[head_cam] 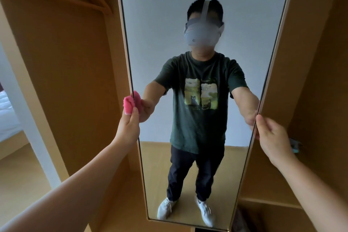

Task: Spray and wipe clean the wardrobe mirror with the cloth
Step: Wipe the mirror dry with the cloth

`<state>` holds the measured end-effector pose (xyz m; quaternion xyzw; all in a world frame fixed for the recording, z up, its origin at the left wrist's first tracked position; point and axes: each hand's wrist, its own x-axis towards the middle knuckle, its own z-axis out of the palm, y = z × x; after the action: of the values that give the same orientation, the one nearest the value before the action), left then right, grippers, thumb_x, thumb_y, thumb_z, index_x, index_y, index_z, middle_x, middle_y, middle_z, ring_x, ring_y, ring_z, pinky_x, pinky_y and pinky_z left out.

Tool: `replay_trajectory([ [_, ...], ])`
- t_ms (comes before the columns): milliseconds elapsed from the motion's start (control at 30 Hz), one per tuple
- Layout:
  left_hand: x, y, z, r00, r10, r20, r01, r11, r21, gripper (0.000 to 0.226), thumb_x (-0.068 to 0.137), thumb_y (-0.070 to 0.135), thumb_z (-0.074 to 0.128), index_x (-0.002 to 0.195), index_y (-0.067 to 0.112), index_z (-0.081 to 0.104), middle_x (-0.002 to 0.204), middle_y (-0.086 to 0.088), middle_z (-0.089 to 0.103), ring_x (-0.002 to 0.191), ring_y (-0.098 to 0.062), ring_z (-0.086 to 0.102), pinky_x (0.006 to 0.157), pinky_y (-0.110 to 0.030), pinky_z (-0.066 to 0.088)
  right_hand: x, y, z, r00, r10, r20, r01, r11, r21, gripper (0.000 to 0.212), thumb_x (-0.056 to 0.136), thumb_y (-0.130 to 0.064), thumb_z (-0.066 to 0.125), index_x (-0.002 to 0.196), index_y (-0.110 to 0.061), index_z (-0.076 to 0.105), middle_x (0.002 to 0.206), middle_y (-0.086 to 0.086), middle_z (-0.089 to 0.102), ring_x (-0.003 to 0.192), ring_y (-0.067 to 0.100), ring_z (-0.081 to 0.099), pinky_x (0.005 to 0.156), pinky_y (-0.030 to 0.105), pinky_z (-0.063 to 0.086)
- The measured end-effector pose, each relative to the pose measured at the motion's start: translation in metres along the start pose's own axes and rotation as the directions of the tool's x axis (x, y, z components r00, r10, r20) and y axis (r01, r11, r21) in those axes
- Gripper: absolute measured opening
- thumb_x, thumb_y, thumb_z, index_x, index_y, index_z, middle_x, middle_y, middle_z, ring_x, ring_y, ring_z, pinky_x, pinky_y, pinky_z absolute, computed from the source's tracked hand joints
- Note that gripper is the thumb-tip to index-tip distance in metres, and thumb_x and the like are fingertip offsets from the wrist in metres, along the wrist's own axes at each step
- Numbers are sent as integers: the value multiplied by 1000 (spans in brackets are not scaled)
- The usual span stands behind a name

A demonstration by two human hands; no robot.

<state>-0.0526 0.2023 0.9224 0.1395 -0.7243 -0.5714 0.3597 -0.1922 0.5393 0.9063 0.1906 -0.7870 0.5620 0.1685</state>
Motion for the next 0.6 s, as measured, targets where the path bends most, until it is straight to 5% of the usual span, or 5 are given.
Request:
replay_trajectory([
  [300, -12, -26, 2, 999, -39, -9, 40, 998, 45, 46, 104, 39, 24, 150, 30, 24, 145, -8, 44, 134, -27, 41, 112, -51, 32, -16, 24, 8, 998, 15, 60, -13, 1000, -28, 38, 104, -33, 36, 123, -13, 61, 109, -5, 59, 107, 11, 51, 91, 30, 38],
  [600, -22, -48, 4, 993, -113, -27, 114, 992, 51, 53, 103, 41, 26, 142, 6, 32, 137, -31, 41, 125, -45, 43, 104, -55, 37, -29, 48, 14, 994, 34, 108, -25, 996, -84, 39, 105, -31, 33, 125, -14, 60, 112, -3, 58, 107, 13, 50, 92, 31, 37],
])
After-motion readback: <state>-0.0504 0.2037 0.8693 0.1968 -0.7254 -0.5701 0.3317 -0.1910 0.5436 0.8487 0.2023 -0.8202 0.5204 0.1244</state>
